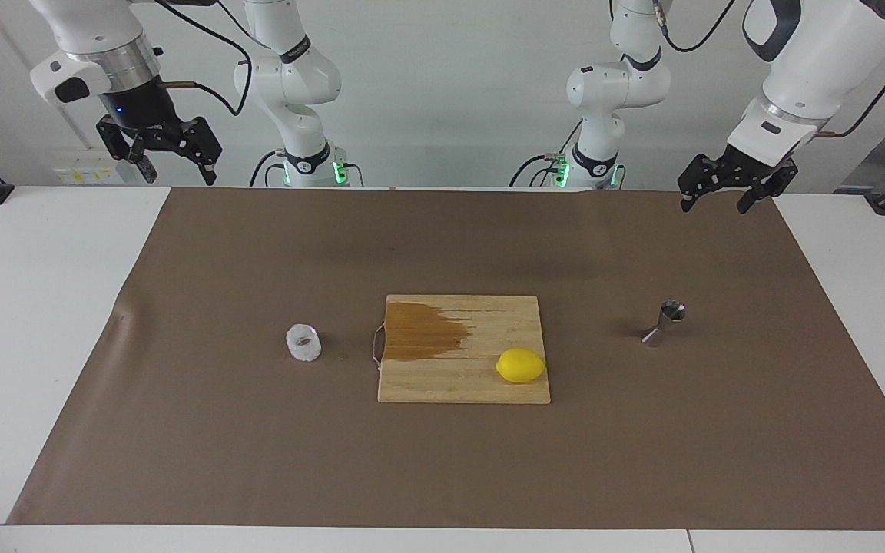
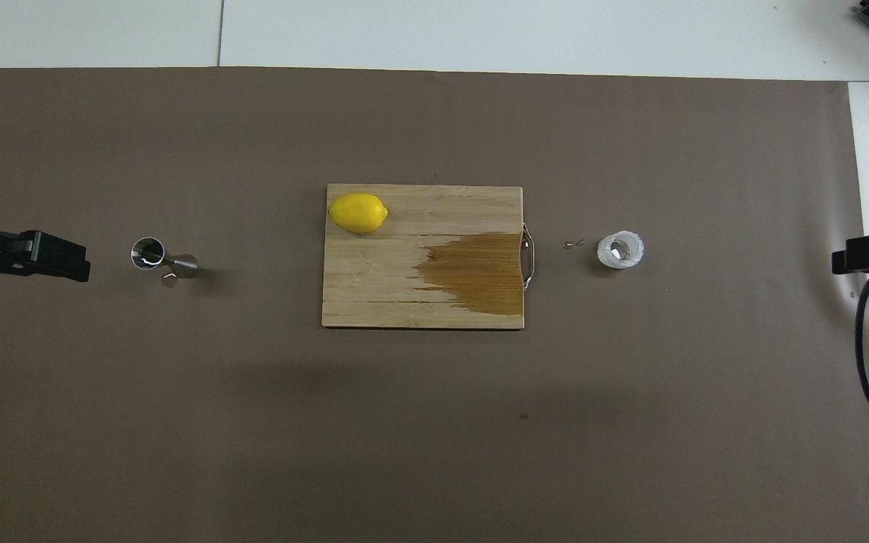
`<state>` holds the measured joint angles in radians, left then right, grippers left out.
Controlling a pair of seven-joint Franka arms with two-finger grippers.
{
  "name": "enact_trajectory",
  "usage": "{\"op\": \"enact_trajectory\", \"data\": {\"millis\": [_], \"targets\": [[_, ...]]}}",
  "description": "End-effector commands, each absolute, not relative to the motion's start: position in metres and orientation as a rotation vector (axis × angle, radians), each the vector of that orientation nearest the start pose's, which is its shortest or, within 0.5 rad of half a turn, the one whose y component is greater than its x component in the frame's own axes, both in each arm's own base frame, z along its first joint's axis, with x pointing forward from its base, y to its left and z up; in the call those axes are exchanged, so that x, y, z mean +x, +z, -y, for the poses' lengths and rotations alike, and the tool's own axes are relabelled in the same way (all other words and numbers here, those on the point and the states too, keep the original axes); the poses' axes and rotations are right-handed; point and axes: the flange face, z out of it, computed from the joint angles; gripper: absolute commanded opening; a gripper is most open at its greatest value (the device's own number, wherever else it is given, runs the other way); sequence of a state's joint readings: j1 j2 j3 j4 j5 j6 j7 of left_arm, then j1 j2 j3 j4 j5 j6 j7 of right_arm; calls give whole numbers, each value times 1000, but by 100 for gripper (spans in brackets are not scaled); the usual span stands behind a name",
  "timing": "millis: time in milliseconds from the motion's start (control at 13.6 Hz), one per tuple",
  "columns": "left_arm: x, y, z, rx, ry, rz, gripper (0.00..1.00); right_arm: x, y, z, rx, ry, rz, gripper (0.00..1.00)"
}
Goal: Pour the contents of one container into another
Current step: 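Move the left gripper toward the small silver cup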
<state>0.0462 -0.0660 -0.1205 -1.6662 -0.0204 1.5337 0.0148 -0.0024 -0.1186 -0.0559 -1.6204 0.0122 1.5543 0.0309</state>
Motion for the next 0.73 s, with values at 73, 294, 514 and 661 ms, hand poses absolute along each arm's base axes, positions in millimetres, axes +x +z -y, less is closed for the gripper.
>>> {"op": "enact_trajectory", "data": {"millis": [73, 294, 514, 661], "targets": [[507, 602, 38, -3145, 70, -42, 100, 510, 664, 31, -3105, -72, -165, 100], [516, 597, 29, -3222, 41, 364, 100, 510, 664, 31, -3106, -69, -165, 100], [526, 585, -3, -3275, 110, 670, 100, 510, 664, 31, -3105, -72, -165, 100], [534, 573, -23, -3272, 183, 944, 100, 510, 664, 31, -3106, -69, -165, 100]]}}
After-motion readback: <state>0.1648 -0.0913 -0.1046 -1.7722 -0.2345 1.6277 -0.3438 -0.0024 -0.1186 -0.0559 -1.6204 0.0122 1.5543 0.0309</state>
